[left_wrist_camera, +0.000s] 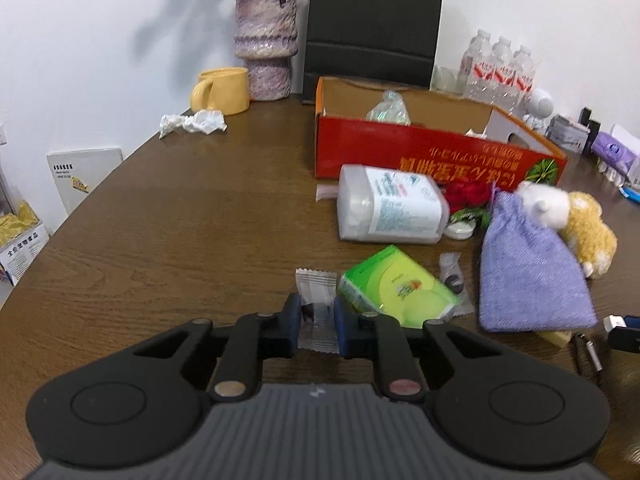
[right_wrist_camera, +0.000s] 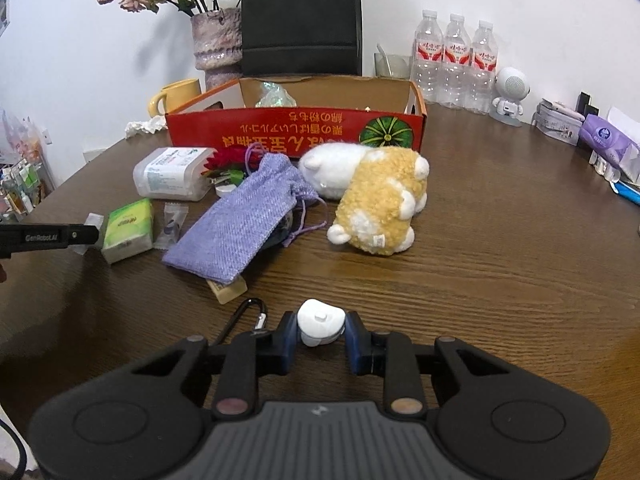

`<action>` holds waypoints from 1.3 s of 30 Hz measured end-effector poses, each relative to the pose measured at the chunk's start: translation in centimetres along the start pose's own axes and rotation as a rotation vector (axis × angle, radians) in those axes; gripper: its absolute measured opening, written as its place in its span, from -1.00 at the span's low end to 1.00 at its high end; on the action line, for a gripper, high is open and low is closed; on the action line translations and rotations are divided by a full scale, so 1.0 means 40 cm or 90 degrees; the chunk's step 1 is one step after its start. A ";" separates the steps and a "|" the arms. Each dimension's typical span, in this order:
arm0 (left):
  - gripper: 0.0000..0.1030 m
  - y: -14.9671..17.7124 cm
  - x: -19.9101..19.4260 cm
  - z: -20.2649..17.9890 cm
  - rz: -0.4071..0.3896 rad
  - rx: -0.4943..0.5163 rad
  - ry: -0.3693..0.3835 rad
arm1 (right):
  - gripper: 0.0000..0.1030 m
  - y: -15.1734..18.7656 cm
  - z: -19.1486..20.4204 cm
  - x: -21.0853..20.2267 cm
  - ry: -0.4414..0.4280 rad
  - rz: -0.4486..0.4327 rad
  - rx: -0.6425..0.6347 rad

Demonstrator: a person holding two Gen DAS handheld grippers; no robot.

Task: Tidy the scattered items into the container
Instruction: 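Carry the sachet and cap into the box and open both grippers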

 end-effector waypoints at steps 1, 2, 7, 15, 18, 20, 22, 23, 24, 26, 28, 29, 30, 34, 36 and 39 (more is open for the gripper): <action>-0.65 -0.012 -0.010 -0.002 -0.005 -0.001 0.010 | -0.53 -0.005 -0.001 -0.005 -0.004 -0.003 0.002; -0.65 -0.028 -0.021 -0.005 -0.013 0.001 0.022 | -0.53 -0.014 -0.002 -0.011 -0.008 -0.009 0.003; -0.64 -0.184 -0.072 -0.043 -0.075 0.033 0.092 | -0.53 -0.138 -0.011 -0.058 -0.031 -0.074 -0.022; -0.64 -0.529 0.113 -0.160 -0.021 0.039 0.114 | -0.53 -0.529 -0.024 0.068 -0.049 -0.084 -0.064; -0.64 -0.586 0.262 -0.188 0.064 0.037 0.083 | -0.53 -0.635 -0.012 0.220 -0.058 -0.006 -0.058; -0.64 -0.591 0.365 -0.195 0.131 0.039 0.062 | -0.53 -0.674 -0.001 0.319 -0.055 0.040 -0.050; -0.63 -0.579 0.451 -0.199 0.186 0.041 0.046 | -0.53 -0.689 0.006 0.418 -0.054 0.105 -0.036; -0.63 -0.573 0.486 -0.197 0.204 0.043 0.032 | -0.53 -0.689 0.003 0.459 -0.051 0.132 -0.029; -0.63 -0.566 0.507 -0.193 0.214 0.045 0.026 | -0.53 -0.688 0.001 0.491 -0.048 0.151 -0.025; -0.63 -0.558 0.537 -0.190 0.226 0.043 0.017 | -0.53 -0.683 -0.001 0.536 -0.040 0.177 -0.020; -0.63 -0.553 0.552 -0.189 0.230 0.039 0.018 | -0.53 -0.670 0.001 0.553 -0.035 0.191 -0.023; -0.63 -0.551 0.555 -0.189 0.231 0.037 0.018 | -0.51 -0.665 0.002 0.556 -0.032 0.195 -0.026; -0.61 -0.549 0.556 -0.188 0.231 0.037 0.019 | -0.51 -0.663 0.003 0.556 -0.029 0.194 -0.032; 0.01 -0.556 0.526 -0.181 0.214 0.035 0.030 | 0.14 -0.663 0.004 0.541 -0.027 0.193 -0.037; 0.27 -0.567 0.490 -0.178 0.193 0.036 0.047 | 0.26 -0.668 0.007 0.521 -0.028 0.174 -0.040; 0.67 -0.577 0.393 -0.161 0.131 0.040 0.060 | 0.44 -0.675 0.000 0.461 -0.043 0.139 -0.032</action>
Point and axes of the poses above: each gripper's, at about its wrist camera, not at the fingertips, and x roughly the way its jaws point, z to its left, y to its underside, the point moved 7 cm from there along x, roughly the way its jaws point, and after that the axes turned 7 degrees about z, right-handed, at the moved point
